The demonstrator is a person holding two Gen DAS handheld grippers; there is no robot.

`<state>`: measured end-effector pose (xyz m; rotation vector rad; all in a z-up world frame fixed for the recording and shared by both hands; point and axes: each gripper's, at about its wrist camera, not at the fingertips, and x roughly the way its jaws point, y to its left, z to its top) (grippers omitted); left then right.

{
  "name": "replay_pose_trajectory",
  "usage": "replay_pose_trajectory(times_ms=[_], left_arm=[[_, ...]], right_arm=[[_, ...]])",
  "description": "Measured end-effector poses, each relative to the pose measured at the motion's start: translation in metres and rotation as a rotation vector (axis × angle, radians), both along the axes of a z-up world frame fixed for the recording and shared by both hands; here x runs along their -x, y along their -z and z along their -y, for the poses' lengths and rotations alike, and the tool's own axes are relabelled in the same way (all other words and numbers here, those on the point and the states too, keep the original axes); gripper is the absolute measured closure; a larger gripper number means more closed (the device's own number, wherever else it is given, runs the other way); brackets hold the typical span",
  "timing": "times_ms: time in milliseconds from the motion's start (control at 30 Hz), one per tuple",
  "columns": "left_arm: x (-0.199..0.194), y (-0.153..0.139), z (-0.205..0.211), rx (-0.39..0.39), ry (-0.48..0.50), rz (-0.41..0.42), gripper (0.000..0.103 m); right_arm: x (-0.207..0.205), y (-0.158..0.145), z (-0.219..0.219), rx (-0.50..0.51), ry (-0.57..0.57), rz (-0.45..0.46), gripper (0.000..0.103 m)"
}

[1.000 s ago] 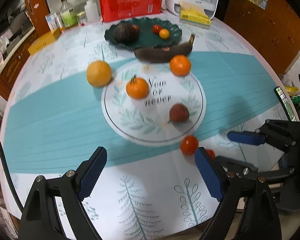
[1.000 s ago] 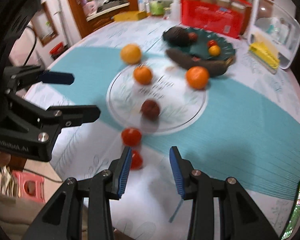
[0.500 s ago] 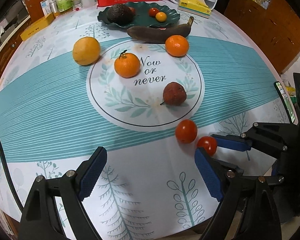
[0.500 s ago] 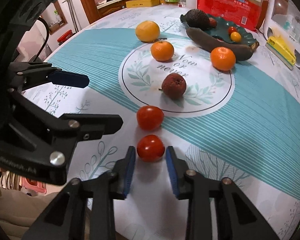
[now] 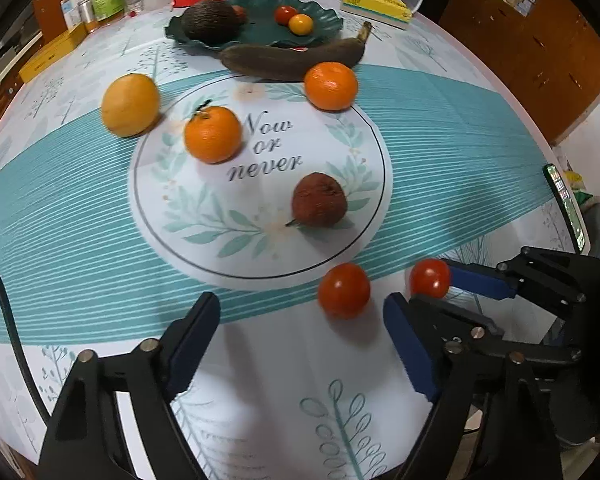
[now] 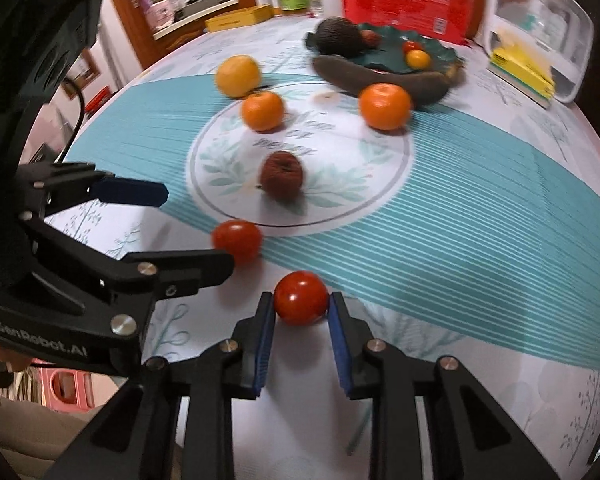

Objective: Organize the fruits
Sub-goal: 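Grasp a cherry tomato with the left tool while the right tool grasps another, then carry both cherry tomatoes to the green plate and release them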

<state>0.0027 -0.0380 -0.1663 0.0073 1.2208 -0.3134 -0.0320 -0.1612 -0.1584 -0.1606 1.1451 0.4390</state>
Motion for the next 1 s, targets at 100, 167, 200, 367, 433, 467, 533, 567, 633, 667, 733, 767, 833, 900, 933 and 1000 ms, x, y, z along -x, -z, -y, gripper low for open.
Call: replay_pose_trajectory(times_ms=[100,167,200,367,433,467,533,567,633,667,733,767,833,900,933,1000], left_arm=[[-0.002,0.002,0.008,0.001,0.006,0.004,0.033],[-0.004,0.005,0.012,0.008,0.004,-0.006,0.038],[-0.004,0.005,0.014,-0.002,0.003,0.005,0.04],[-0.003,0.003,0.022,-0.012,0.036,0.025,0.075],[-0.004,0.003,0.022,-0.008,0.038,0.023,0.077],[-0.005,0.004,0.022,-0.008,0.038,0.022,0.078],[-0.004,0.003,0.02,-0.006,0.033,0.017,0.078],[-0.003,0.002,0.019,-0.004,0.03,0.013,0.078],[-0.002,-0.003,0.016,-0.001,0.023,0.011,0.078],[-0.001,-0.006,0.014,-0.001,0.02,0.016,0.078],[-0.003,-0.017,0.008,-0.001,0.013,0.033,0.079],[-0.004,-0.023,0.005,0.001,0.008,0.043,0.079],[-0.006,-0.039,-0.002,0.014,-0.008,0.068,0.079],[-0.011,-0.056,-0.009,0.026,-0.027,0.095,0.079],[-0.014,-0.067,-0.013,0.028,-0.038,0.112,0.079],[-0.022,-0.085,-0.019,0.031,-0.053,0.141,0.079]], right_arm=[[-0.003,0.0,0.007,-0.005,0.03,-0.005,0.076],[-0.002,0.0,0.01,-0.005,0.042,-0.001,0.076],[-0.002,0.0,0.011,-0.007,0.046,0.0,0.076],[-0.003,0.0,0.012,-0.01,0.058,-0.001,0.076],[-0.003,0.0,0.012,-0.006,0.059,0.0,0.076],[-0.004,0.001,0.012,-0.006,0.06,0.0,0.076],[-0.004,0.0,0.014,-0.007,0.066,0.0,0.076],[-0.005,-0.001,0.015,-0.009,0.071,0.001,0.076],[-0.006,-0.003,0.017,-0.014,0.076,0.002,0.076],[-0.007,-0.005,0.017,-0.017,0.077,0.002,0.076],[-0.009,-0.011,0.016,-0.024,0.074,0.012,0.076],[-0.01,-0.014,0.015,-0.025,0.071,0.016,0.076],[-0.014,-0.022,0.013,-0.03,0.067,0.025,0.076],[-0.02,-0.032,0.01,-0.037,0.066,0.039,0.076],[-0.025,-0.04,0.007,-0.041,0.065,0.047,0.076],[-0.036,-0.052,0.001,-0.046,0.064,0.058,0.076]])
